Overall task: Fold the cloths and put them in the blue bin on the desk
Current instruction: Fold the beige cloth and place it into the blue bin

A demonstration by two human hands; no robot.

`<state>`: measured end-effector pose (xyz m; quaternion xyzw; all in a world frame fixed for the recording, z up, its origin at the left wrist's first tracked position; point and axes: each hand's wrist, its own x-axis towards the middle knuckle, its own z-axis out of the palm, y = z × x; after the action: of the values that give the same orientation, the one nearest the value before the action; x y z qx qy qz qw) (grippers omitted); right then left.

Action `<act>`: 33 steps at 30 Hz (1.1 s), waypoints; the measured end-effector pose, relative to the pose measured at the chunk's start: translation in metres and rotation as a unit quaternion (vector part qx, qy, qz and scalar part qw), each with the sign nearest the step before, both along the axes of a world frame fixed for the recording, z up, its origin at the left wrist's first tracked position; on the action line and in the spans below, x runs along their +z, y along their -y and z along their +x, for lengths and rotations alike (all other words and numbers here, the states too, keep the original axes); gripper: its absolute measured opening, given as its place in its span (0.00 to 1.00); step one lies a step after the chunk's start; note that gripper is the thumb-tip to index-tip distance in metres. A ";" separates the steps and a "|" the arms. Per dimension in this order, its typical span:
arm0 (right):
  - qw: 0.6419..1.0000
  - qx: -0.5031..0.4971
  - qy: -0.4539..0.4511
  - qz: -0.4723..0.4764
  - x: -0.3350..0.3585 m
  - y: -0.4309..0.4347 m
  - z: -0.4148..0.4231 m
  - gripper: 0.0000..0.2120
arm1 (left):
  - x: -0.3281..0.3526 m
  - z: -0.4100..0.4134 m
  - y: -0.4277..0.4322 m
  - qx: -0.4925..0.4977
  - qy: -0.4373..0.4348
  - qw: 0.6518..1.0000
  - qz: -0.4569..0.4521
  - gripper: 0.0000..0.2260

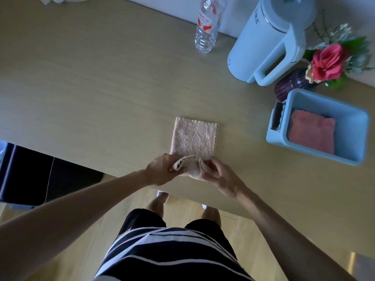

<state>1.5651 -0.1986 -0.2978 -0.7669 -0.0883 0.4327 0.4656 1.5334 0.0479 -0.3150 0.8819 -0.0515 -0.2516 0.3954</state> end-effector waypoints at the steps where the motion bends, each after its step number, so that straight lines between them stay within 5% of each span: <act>1: 1.000 0.000 -0.016 0.004 0.000 0.000 0.000 0.30 | 0.002 0.003 0.000 0.031 -0.029 0.999 0.001 0.07; 4: 1.000 -0.008 0.006 -0.017 -0.006 -0.005 0.003 0.37 | 0.003 0.013 -0.001 0.094 -0.079 0.993 -0.003 0.17; 11: 0.979 -0.186 0.077 0.025 -0.010 -0.025 0.030 0.07 | 0.001 0.033 0.002 0.185 -0.094 0.978 -0.018 0.20; 23: 0.956 -0.209 0.118 -0.169 -0.034 -0.043 0.067 0.17 | -0.010 0.046 0.005 0.234 -0.064 0.970 0.000 0.07; 28: 0.946 -0.227 0.185 -0.137 -0.035 -0.051 0.074 0.15 | -0.018 0.047 0.006 0.253 -0.062 0.965 0.022 0.04; 33: 0.934 -0.242 0.220 -0.142 -0.039 -0.051 0.077 0.12 | -0.019 0.049 0.006 0.270 -0.071 0.960 0.019 0.11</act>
<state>1.6417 -0.1475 -0.3367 -0.8991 0.0619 0.1349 0.4118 1.5824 0.0422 -0.3336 0.8500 0.2217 -0.1985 0.4346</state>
